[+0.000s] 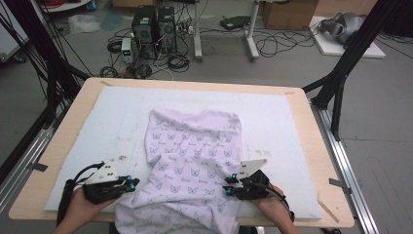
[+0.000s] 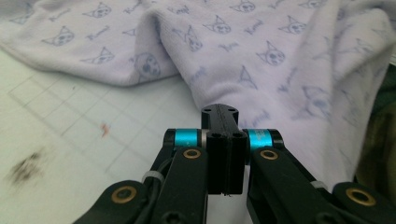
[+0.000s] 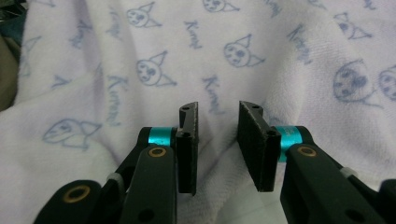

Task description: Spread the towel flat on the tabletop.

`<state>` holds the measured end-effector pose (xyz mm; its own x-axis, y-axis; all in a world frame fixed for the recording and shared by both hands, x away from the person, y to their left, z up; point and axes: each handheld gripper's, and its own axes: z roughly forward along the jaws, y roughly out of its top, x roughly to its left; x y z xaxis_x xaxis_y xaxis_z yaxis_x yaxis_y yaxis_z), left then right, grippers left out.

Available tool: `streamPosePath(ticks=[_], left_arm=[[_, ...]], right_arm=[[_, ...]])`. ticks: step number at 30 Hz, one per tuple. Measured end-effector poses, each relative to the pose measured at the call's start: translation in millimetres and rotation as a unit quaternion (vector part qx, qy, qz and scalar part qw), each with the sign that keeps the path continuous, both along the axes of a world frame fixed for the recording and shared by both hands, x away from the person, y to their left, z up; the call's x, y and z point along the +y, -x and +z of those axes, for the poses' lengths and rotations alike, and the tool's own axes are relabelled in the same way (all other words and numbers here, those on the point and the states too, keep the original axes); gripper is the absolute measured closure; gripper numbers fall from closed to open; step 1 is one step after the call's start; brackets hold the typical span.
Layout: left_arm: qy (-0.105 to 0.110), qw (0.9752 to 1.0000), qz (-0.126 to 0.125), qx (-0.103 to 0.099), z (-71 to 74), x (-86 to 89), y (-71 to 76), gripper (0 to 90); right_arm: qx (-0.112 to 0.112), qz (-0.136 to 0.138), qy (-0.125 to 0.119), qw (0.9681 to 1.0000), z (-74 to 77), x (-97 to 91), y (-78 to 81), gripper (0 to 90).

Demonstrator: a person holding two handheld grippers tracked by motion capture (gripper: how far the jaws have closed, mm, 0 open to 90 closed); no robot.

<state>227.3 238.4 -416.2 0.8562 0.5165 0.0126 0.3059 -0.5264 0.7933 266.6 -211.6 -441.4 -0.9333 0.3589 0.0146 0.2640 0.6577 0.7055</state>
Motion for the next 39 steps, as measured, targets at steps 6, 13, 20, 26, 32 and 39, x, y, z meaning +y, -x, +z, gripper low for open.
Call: streamPosePath(ticks=[6,13,20,26,32,39], left_arm=[[0.001,1.0000,0.008,-0.003,-1.0,-2.3,-11.8,83.7],[-0.010,0.9998,-0.015,0.010,-14.0,-31.6,-38.0,82.0],[-0.006,0.9995,-0.031,0.010,-17.0,-50.5,-47.2,81.5],[-0.016,0.9986,-0.047,0.019,-25.5,-70.9,-59.5,78.2],[-0.009,0.9986,-0.040,0.035,-28.0,-76.0,-64.6,70.4],[0.007,0.9992,-0.033,0.020,-15.6,-66.1,-56.4,86.6]], right_arm=[[0.003,0.019,0.009,0.9998,2.1,-2.4,9.3,87.7],[0.002,0.011,0.004,0.9999,11.7,-26.4,17.9,88.3],[0.009,0.012,-0.019,0.9997,11.7,-38.8,22.1,82.0],[0.005,0.009,-0.015,0.9998,10.9,-25.6,4.7,75.2],[0.024,0.000,-0.014,0.9996,1.0,-18.2,-8.5,70.6],[0.027,-0.006,-0.021,0.9994,-0.8,-20.7,-6.3,73.1]])
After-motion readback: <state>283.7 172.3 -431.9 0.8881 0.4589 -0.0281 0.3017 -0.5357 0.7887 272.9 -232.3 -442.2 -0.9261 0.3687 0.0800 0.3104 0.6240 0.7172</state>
